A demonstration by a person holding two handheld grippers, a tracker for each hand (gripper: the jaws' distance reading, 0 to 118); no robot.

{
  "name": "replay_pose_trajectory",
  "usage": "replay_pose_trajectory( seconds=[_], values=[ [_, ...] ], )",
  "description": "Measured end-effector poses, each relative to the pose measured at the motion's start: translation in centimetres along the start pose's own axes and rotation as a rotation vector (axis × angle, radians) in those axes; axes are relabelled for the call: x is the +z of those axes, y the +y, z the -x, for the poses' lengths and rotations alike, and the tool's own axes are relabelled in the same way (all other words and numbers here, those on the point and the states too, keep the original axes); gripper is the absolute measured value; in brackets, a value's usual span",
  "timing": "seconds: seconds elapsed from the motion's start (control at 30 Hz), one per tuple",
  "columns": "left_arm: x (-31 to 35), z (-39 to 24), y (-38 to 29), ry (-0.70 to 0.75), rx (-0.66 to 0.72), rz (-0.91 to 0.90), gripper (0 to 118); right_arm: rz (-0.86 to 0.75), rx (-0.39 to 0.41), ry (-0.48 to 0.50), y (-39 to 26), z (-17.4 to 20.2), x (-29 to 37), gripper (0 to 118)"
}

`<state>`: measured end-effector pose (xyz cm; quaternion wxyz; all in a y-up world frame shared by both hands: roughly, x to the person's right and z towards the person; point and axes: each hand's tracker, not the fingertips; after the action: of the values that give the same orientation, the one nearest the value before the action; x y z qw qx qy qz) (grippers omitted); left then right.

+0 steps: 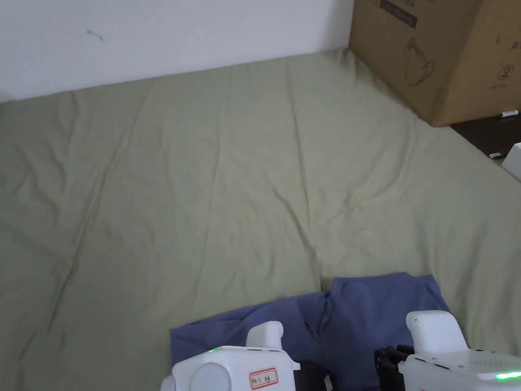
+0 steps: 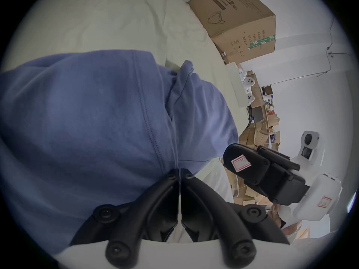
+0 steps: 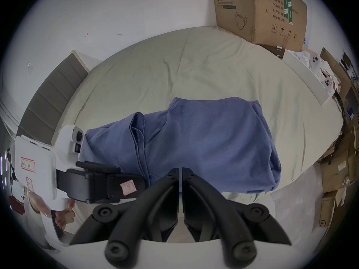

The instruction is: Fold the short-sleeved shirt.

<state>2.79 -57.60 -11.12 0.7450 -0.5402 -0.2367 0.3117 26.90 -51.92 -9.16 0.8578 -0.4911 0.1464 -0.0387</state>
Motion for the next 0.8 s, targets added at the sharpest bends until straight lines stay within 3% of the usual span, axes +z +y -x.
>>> replay_pose_trajectory(
  seconds=[0.1,0.13,0.17,0.23,0.37,0.6,0.73,0.77,0.8],
  values=[
    [3.7,1.0,0.4,-0.009,0.022,-0.097,8,-0.003,0.003,-0.007,0.1,0.1,0.1,3],
    [5.2,1.6,0.4,-0.011,0.04,-0.131,23,-0.005,0.004,-0.01,0.2,0.3,0.3,3],
    [6.9,2.5,0.3,-0.02,0.067,-0.16,50,-0.007,0.007,-0.011,0.3,0.4,0.4,3],
    [10.2,5.0,0.1,-0.038,0.109,-0.19,79,-0.01,0.016,-0.009,0.3,0.8,0.5,3],
    [15.4,10.4,-1.6,0.014,0.199,-0.274,88,-0.003,0.044,-0.008,0.2,1.8,0.6,3],
    [15.7,17.8,-3.7,-0.089,0.445,-0.325,88,0.035,0.095,-0.01,0.1,4.0,-0.1,3],
    [13.1,18.0,-2.8,-0.241,0.404,-0.316,87,0.04,0.111,-0.013,0.4,5.0,-0.2,3],
    [12.0,18.0,-2.5,-0.262,0.398,-0.281,75,0.045,0.114,-0.014,0.5,5.2,-0.3,3],
    [11.2,18.0,-2.1,-0.255,0.407,-0.244,40,0.047,0.118,-0.017,0.5,5.5,-0.3,3]
  ],
)
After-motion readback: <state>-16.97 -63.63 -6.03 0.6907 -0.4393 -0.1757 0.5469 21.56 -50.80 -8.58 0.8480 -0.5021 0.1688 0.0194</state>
